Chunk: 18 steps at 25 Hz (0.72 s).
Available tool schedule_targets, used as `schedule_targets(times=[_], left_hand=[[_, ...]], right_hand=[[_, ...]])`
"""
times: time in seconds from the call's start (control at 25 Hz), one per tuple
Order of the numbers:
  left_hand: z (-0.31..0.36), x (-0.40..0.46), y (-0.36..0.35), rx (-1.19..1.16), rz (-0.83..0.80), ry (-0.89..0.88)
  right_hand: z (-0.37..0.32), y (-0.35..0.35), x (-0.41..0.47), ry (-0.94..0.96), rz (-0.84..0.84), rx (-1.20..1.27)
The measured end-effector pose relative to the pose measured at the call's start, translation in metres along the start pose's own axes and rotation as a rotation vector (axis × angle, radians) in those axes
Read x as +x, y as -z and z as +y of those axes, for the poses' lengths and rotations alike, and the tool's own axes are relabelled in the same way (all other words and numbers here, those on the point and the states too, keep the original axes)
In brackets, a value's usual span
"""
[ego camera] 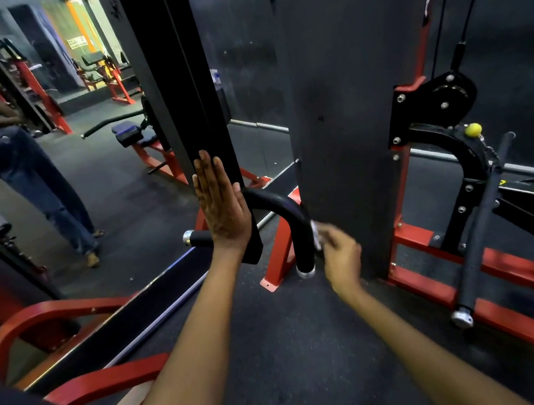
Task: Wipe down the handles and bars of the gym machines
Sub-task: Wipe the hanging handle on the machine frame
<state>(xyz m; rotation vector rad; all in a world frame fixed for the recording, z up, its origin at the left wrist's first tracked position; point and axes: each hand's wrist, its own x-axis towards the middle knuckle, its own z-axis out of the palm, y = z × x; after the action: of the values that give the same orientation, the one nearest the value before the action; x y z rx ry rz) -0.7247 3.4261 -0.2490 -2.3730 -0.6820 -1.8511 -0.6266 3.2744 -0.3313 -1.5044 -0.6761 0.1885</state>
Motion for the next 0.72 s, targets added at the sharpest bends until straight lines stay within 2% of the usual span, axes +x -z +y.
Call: schedule_targets(times=[0.08,0.16,0.28,0.32,0.36,0.44,0.56,0.64,0.72], left_hand=[[0.000,0.000,0.000,-0.002,0.012,-0.005],[-0.001,0.000,0.000,-0.003,0.015,-0.013],[-0.001,-0.001,0.001,0.003,0.013,-0.012],[-0.002,-0.002,0.001,0.003,0.020,-0.016],[-0.002,-0.002,0.001,0.004,0.026,-0.023],[-0.002,-0.001,0.002,0.000,0.025,-0.028],[-0.002,-0.002,0.004,0.011,0.015,-0.048],[-0.003,-0.002,0.006,0.017,0.012,-0.049],[-0.003,-0.003,0.007,0.019,0.016,-0.044]], right_hand=[[0.032,0.007,-0.005,-0.224,-0.177,-0.137],[0.034,0.011,0.024,-0.303,-0.430,-0.195],[-0.029,0.005,0.083,-0.343,-0.883,-0.140],[-0.049,0.002,0.098,-0.362,-0.947,-0.030],[-0.063,0.000,0.107,-0.371,-0.995,0.096],[-0.056,-0.004,0.107,-0.382,-1.102,0.087],[-0.004,-0.014,0.087,-0.389,-1.148,-0.290],[0.012,-0.016,0.094,-0.316,-1.141,-0.494],[-0.013,-0.011,0.108,-0.232,-1.089,-0.506]])
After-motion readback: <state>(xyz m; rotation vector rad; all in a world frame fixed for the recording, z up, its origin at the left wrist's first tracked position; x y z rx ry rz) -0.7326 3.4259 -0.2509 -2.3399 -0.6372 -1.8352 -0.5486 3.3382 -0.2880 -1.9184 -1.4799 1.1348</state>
